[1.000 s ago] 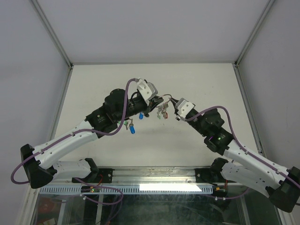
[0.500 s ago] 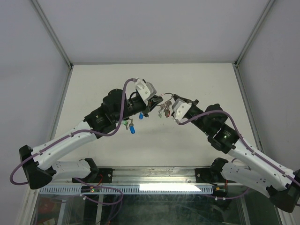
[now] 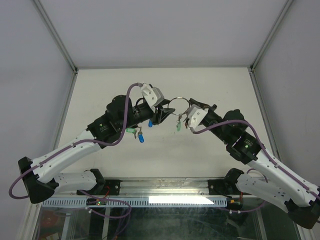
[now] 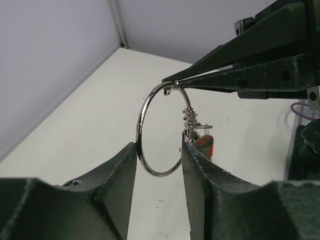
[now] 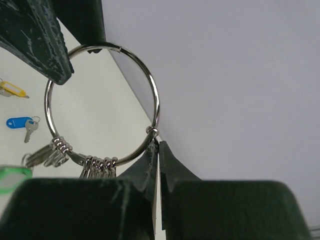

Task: Put the keys on the keyring

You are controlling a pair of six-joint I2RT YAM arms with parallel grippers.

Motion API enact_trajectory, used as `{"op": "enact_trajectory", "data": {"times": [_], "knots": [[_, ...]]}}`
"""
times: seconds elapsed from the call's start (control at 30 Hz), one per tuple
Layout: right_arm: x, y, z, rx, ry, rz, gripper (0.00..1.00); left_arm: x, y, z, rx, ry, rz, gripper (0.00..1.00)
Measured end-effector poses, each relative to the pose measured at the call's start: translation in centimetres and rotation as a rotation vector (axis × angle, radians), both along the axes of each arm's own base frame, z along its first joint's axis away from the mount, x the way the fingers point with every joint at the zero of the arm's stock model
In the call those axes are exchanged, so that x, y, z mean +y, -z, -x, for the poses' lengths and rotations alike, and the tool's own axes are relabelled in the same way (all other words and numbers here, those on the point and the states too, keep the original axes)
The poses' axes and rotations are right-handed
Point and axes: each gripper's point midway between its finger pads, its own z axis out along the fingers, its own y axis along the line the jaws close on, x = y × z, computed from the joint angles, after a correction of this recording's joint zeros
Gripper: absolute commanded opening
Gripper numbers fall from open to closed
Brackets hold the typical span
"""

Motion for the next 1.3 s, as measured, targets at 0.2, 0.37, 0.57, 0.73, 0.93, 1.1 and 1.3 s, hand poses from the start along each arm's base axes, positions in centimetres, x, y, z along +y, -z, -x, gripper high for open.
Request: {"op": "enact_trajectory", "data": {"times": [0.2,0.37,0.57,0.73,0.93,1.1,1.3], "knots": [[0.3,0.5,0.3,0.011,-0.022,0.016,0.00,-0.6,-0.5,0.2,-0.003,0.030,0.006,0.47],[0.5,0.7,0.4,0.017,-0.040,0.027,0.00,-1.8,-0.7,0.0,0.001,0.064,0.001,0.49],[0.9,1.2,0.8,0.022,-0.070,0.049,0.00,-3.4,-0.1,-0.1,0.004,0.120,-0.033,0.51],[1.1,1.4,1.0,0.027,-0.086,0.058,0.00,-4.5,0.0,-0.1,-0.006,0.170,-0.070,0.47],[1.3,1.7,1.2,0.034,-0.105,0.065,0.00,-5.2,0.4,0.1,-0.015,0.216,-0.099,0.41],[1.3,1.9,1.3,0.039,-0.109,0.070,0.00,-5.4,1.1,0.1,-0.014,0.230,-0.128,0.33],[1.2,2.0,1.5,0.044,-0.111,0.074,0.00,-5.6,1.8,0.0,-0.016,0.241,-0.159,0.15]]}}
